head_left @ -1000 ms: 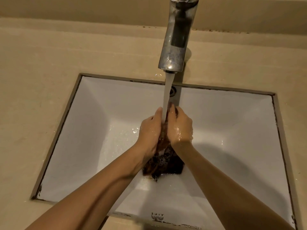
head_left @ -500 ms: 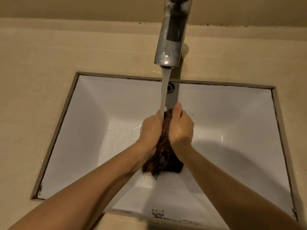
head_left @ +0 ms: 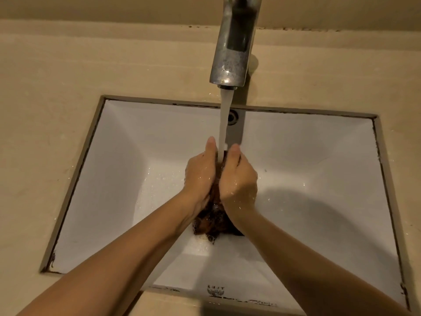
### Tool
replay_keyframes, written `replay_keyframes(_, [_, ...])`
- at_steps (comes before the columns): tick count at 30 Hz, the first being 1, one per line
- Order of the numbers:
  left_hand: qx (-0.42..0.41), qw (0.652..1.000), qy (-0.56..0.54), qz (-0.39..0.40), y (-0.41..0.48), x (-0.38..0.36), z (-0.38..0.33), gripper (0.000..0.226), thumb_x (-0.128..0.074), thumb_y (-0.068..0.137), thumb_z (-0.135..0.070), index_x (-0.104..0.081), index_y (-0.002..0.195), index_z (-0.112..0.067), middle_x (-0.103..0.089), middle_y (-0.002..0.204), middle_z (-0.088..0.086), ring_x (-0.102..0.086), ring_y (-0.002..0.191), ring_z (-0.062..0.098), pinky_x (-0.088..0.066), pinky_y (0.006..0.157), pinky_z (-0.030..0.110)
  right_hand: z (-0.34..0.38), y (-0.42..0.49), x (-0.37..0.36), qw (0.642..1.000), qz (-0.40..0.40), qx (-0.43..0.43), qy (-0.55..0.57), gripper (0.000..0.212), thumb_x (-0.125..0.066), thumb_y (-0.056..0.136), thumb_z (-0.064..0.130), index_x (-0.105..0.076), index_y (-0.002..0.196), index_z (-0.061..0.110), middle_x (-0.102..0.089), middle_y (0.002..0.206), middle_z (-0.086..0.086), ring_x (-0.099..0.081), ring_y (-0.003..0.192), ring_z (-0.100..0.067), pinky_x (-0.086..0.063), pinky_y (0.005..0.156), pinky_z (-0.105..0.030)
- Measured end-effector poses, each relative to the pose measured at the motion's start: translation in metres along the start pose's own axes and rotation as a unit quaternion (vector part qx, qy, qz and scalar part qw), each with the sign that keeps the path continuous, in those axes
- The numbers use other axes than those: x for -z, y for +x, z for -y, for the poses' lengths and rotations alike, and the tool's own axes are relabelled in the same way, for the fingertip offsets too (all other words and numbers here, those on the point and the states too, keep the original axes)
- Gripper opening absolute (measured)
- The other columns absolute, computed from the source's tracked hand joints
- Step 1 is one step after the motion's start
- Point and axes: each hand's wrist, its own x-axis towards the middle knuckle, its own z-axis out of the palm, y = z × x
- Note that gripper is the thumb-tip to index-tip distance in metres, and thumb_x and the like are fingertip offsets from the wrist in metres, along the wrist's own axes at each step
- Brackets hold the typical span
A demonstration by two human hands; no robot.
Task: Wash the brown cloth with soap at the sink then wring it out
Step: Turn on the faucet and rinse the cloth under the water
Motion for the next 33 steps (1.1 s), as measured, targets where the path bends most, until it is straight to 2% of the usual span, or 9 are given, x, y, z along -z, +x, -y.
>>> replay_keyframes(3, [0.04,0.996,-0.079,-0.006,0.0,0.0,-0.001,0.049,-0.038,0.1,-0.041,-0.07,0.069,-0.021,-0.07,0.063,0.0,-0.066,0.069,0.016,-0.056,0.07,0.03,0.004,-0.006,-0.002,0.999,0.01,0.024,-0.029,0.044,-0.028,0.098,0.041,-0.063,0.086,0.017,-0.059,0.072,0.008,-0.058,0.07,-0.007,-0.046,0.063,-0.02])
replay_keyframes(5, [0.023,1.0,0.006,-0.008,-0.005,-0.003,0.003,0.043,-0.036,0.102,-0.035,-0.065,0.076,-0.015,-0.064,0.061,-0.001,-0.06,0.059,0.011,-0.05,0.055,0.023,0.007,0.012,0.0,0.998,0.004,0.009,-0.065,0.049,-0.024,0.099,0.043,-0.058,0.078,0.016,-0.056,0.067,0.007,-0.053,0.064,-0.005,-0.04,0.056,-0.02])
replay_keyframes(8, [0.005,0.998,0.066,0.009,-0.007,-0.002,0.003,0.048,-0.032,0.101,-0.041,-0.063,0.075,-0.014,-0.06,0.058,-0.001,-0.054,0.054,0.01,-0.045,0.054,0.024,0.007,0.022,0.006,0.997,-0.004,-0.016,-0.074,0.047,-0.024,0.1,0.042,-0.054,0.072,0.02,-0.054,0.065,0.006,-0.054,0.064,-0.01,-0.038,0.055,-0.023])
replay_keyframes(13, [0.04,0.995,-0.09,0.025,0.006,0.006,-0.007,0.048,-0.043,0.1,-0.031,-0.065,0.059,-0.019,-0.061,0.045,-0.009,-0.058,0.056,0.012,-0.049,0.067,0.028,0.006,-0.029,0.001,0.971,0.013,0.212,-0.107,0.033,-0.036,0.095,0.026,-0.061,0.085,0.006,-0.055,0.069,0.0,-0.049,0.059,-0.014,-0.039,0.054,-0.023])
replay_keyframes(17, [0.038,0.997,-0.02,0.06,-0.001,-0.001,-0.005,0.037,-0.041,0.1,-0.03,-0.071,0.083,-0.016,-0.065,0.056,-0.004,-0.06,0.057,0.01,-0.05,0.054,0.021,0.019,0.016,0.006,0.993,-0.006,0.022,-0.113,0.045,-0.028,0.1,0.035,-0.047,0.062,0.021,-0.05,0.06,0.006,-0.048,0.056,-0.009,-0.033,0.05,-0.021])
replay_keyframes(19, [0.053,0.996,0.012,0.064,-0.004,0.002,-0.007,0.041,-0.041,0.099,-0.039,-0.071,0.09,-0.013,-0.07,0.07,0.002,-0.065,0.064,0.012,-0.052,0.056,0.02,0.015,0.029,0.009,0.99,0.001,0.035,-0.133,0.045,-0.029,0.1,0.036,-0.042,0.059,0.023,-0.048,0.058,0.005,-0.046,0.053,-0.007,-0.03,0.047,-0.023])
replay_keyframes(23, [0.083,0.987,-0.004,0.138,-0.001,0.022,-0.008,0.047,-0.043,0.095,-0.052,-0.073,0.102,-0.017,-0.076,0.098,0.006,-0.07,0.094,0.019,-0.053,0.086,0.03,0.004,0.037,0.012,0.99,0.056,0.049,-0.118,0.042,-0.03,0.099,0.04,-0.045,0.064,0.022,-0.049,0.063,0.005,-0.047,0.059,-0.009,-0.033,0.056,-0.026])
replay_keyframes(29, [0.082,0.977,-0.045,0.191,0.018,0.058,-0.006,0.027,-0.054,0.093,-0.03,-0.064,0.104,-0.007,-0.072,0.096,0.01,-0.07,0.083,0.018,-0.056,0.081,0.029,0.013,0.032,0.055,0.984,0.143,0.067,-0.089,0.038,-0.033,0.099,0.035,-0.063,0.097,0.012,-0.063,0.083,0.002,-0.057,0.078,-0.015,-0.046,0.078,-0.031])
replay_keyframes(33, [0.076,0.981,-0.032,0.178,0.026,0.069,0.001,0.031,-0.056,0.093,-0.025,-0.06,0.115,-0.004,-0.068,0.106,0.015,-0.065,0.088,0.022,-0.053,0.084,0.036,0.035,0.025,0.066,0.98,0.183,-0.027,0.077,0.046,-0.034,0.099,0.037,-0.064,0.091,0.003,-0.066,0.087,-0.024,-0.066,0.082,-0.03,-0.057,0.074,-0.039])
